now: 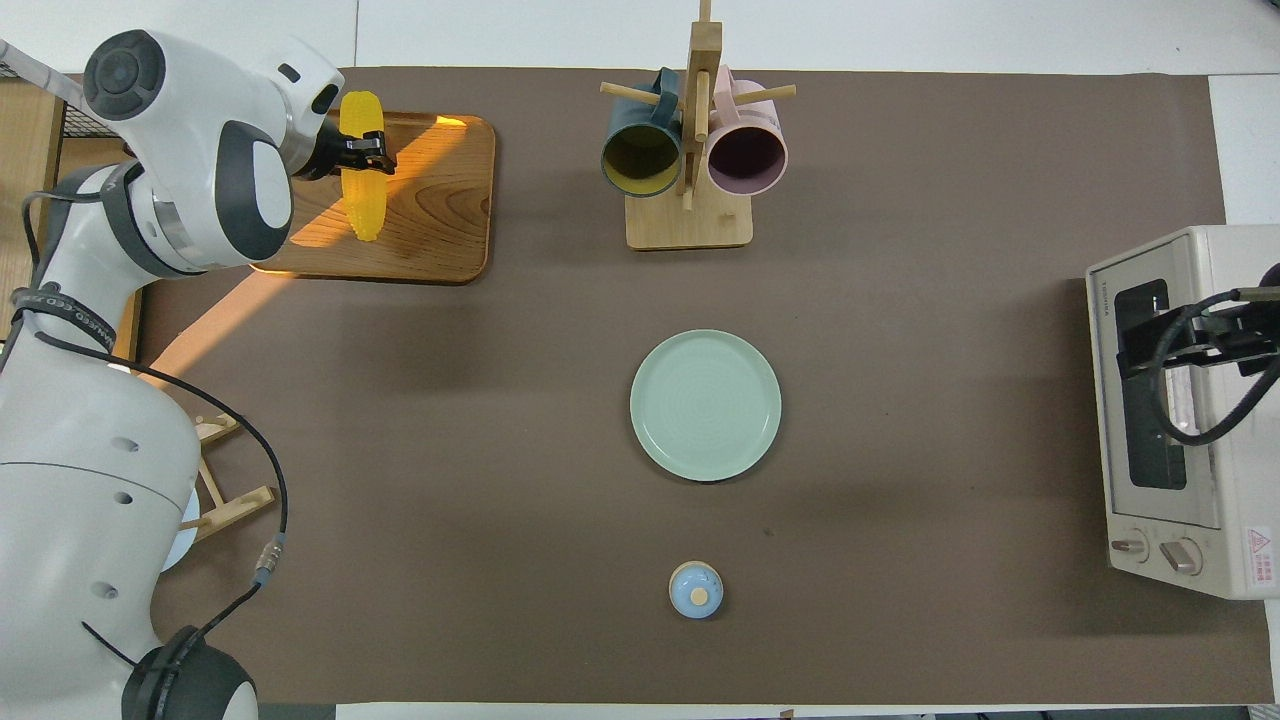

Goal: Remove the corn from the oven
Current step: 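Carry the corn with the left gripper onto the wooden tray, then open the left gripper to release the corn on the tray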

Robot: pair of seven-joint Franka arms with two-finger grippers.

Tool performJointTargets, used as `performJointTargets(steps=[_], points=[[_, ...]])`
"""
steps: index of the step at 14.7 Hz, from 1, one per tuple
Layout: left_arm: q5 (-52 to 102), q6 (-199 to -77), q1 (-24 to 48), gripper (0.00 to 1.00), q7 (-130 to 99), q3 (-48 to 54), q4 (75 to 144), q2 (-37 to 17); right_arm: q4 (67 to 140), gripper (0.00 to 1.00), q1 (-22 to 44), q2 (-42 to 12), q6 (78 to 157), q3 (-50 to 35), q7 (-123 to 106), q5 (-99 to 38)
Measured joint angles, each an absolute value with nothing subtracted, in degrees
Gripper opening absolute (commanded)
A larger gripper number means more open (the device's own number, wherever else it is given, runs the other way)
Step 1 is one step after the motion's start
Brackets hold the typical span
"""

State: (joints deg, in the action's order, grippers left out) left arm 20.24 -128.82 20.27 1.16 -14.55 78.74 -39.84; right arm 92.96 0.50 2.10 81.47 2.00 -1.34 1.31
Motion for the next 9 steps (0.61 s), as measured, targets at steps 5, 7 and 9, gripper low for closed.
performJointTargets(steps=[5, 7, 9], points=[[20.24, -133.17, 20.54, 0.0, 0.86, -14.49, 83.42, -39.22, 92.96, 1.0, 0.13, 2.04, 81.36, 2.19, -1.34, 1.31], [20.24, -133.21, 20.63, 0.99, 0.86, -14.48, 84.07, -38.87, 92.96, 1.0, 0.16, 2.02, 81.36, 2.13, -1.34, 1.31], [20.24, -133.14, 20.73, 1.0, 0.87, -14.42, 84.28, -38.52, 92.96, 1.0, 0.16, 1.99, 81.36, 2.12, -1.34, 1.31]])
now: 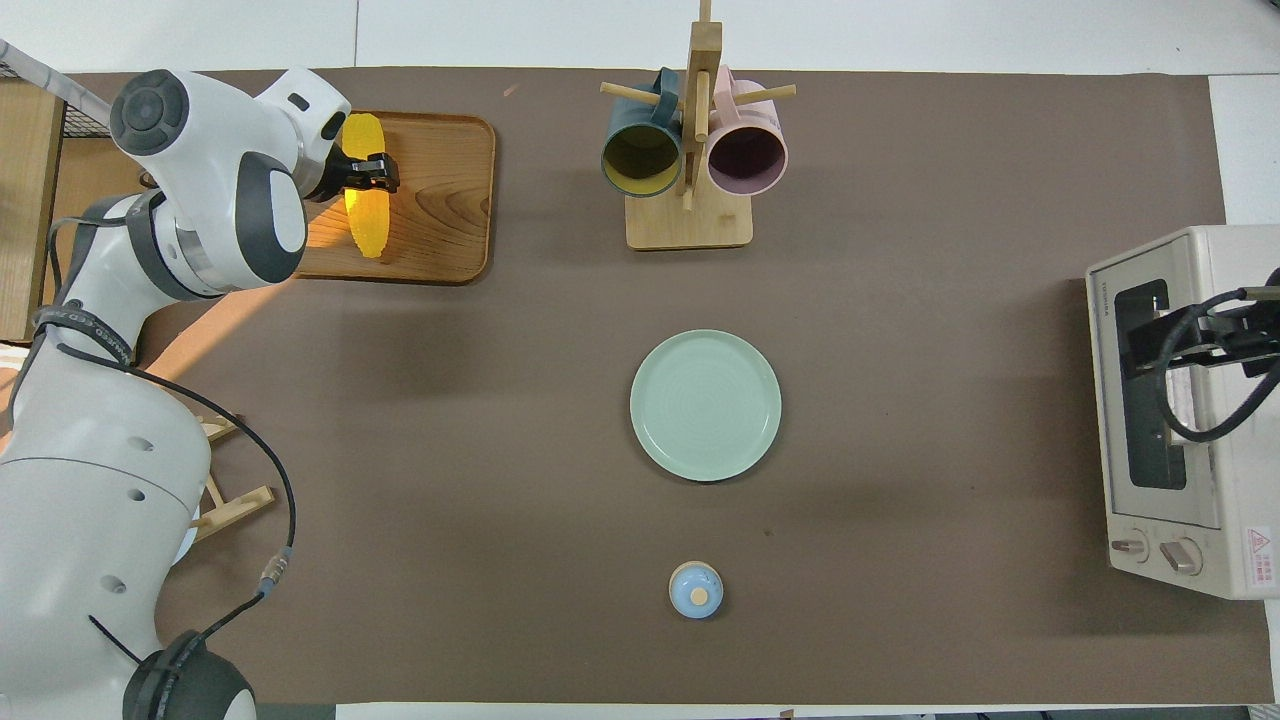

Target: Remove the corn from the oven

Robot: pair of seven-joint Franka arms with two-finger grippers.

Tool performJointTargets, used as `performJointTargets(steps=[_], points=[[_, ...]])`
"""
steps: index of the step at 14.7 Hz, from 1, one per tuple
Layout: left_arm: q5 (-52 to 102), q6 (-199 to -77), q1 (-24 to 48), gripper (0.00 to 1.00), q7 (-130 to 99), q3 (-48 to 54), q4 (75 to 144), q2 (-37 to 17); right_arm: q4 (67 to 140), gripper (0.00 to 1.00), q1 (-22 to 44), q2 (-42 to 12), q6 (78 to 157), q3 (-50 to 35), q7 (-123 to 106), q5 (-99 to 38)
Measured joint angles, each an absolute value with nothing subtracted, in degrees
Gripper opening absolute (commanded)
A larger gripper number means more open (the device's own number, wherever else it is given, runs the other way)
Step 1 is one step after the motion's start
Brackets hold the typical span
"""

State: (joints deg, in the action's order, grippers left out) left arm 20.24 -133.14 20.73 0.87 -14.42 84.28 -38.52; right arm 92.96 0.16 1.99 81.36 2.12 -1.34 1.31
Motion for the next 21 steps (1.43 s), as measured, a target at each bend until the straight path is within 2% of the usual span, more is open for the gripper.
performJointTargets(steps=[6, 12, 21], points=[[20.24, -131.9, 21.11, 1.0, 0.87, -14.39, 84.27, -35.3, 92.96, 1.0, 0.16, 1.95, 81.36, 2.12, -1.34, 1.3], [16.28, -119.21, 21.18, 1.0, 0.87, -16.13, 84.26, -23.97, 92.96, 1.0, 0.16, 1.94, 81.35, 2.12, -1.34, 1.3], [8.0, -97.0, 21.24, 1.0, -2.32, -17.09, 84.28, -10.52, 92.96, 1.0, 0.16, 1.92, 81.35, 2.12, -1.34, 1.3]])
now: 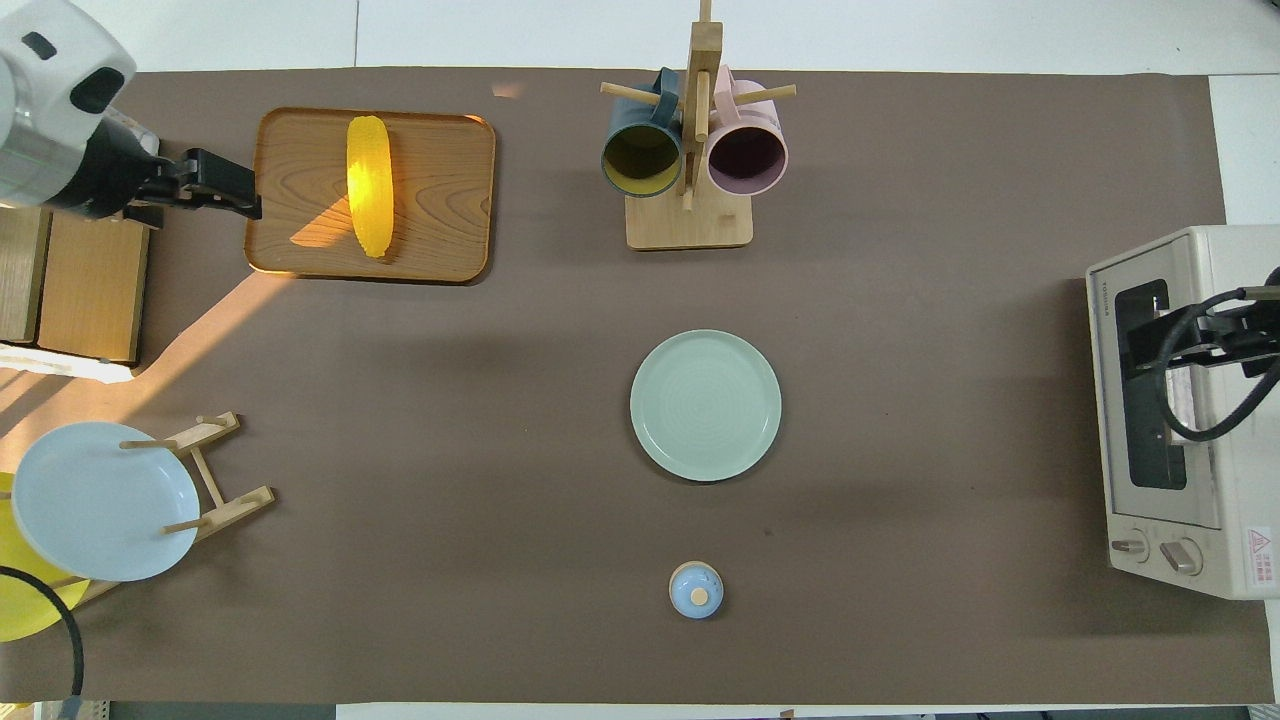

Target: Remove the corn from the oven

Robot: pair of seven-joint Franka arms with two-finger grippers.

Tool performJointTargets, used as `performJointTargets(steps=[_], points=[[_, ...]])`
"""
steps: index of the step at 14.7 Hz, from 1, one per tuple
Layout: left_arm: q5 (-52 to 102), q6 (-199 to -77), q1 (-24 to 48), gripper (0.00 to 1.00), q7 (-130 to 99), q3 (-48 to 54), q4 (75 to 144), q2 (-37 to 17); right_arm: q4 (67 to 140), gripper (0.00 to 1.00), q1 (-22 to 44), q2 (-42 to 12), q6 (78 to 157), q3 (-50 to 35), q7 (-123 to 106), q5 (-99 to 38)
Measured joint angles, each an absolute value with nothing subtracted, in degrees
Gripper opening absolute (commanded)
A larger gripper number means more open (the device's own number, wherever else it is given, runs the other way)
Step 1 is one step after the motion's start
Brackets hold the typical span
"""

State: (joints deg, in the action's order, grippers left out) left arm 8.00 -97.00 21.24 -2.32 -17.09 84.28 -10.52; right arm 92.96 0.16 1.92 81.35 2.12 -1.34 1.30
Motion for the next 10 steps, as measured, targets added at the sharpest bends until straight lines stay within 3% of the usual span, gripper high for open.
performJointTargets(steps=[4, 10], points=[[6.79, -87.24, 18.85, 1.0, -2.5, -16.36, 84.38, -4.41, 92.96, 1.0, 0.16, 1.92, 81.35, 2.12, -1.34, 1.3], [4.15, -80.2, 5.14, 1.0, -3.35, 0.5, 86.39, -0.73, 92.96, 1.0, 0.16, 1.92, 81.35, 2.12, -1.34, 1.3]])
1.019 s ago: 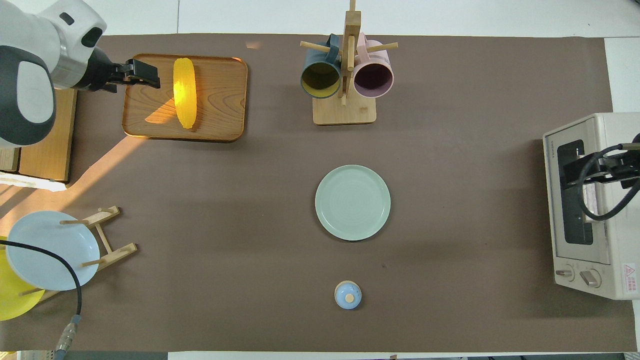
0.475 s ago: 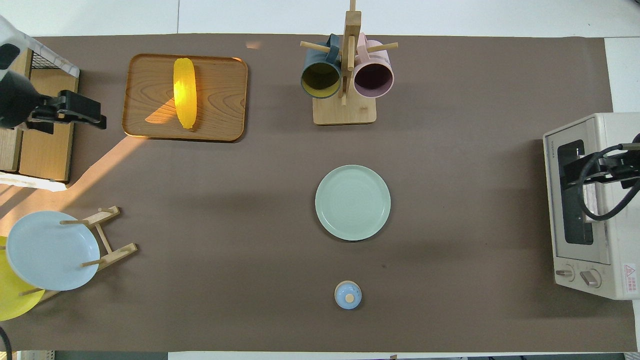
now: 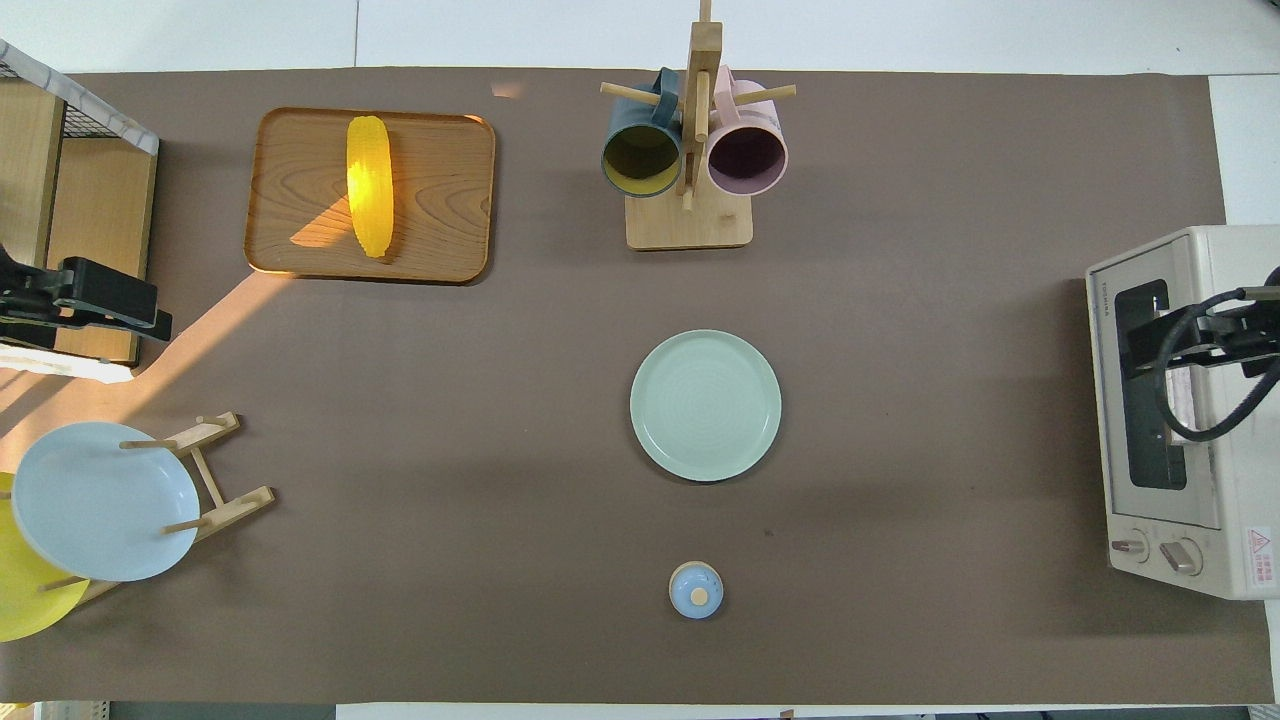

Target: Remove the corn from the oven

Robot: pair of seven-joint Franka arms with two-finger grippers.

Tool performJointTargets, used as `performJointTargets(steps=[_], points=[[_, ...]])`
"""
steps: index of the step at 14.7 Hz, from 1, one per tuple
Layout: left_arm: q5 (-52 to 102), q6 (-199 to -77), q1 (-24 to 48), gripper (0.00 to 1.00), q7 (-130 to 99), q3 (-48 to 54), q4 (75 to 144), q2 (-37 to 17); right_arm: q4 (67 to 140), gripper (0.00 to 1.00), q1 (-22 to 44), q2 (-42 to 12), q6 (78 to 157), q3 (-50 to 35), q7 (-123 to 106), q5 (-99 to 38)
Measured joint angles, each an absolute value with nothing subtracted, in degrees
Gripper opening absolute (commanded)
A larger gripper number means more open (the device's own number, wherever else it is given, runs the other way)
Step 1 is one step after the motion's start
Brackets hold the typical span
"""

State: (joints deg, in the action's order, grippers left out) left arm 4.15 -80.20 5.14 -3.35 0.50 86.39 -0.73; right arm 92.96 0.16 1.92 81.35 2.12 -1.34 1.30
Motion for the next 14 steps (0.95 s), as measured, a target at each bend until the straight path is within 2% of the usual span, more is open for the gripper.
performJointTargets(steps=[4, 14], points=[[4.0, -82.74, 5.02, 1.0, -3.93, 1.54, 92.05, 1.16, 92.96, 1.0, 0.16, 1.91, 81.35, 2.12, -1.34, 1.3], [1.81, -84.44, 5.51, 1.0, -3.93, 2.06, 91.41, 1.32, 92.96, 1.0, 0.16, 1.91, 81.35, 2.12, -1.34, 1.3]])
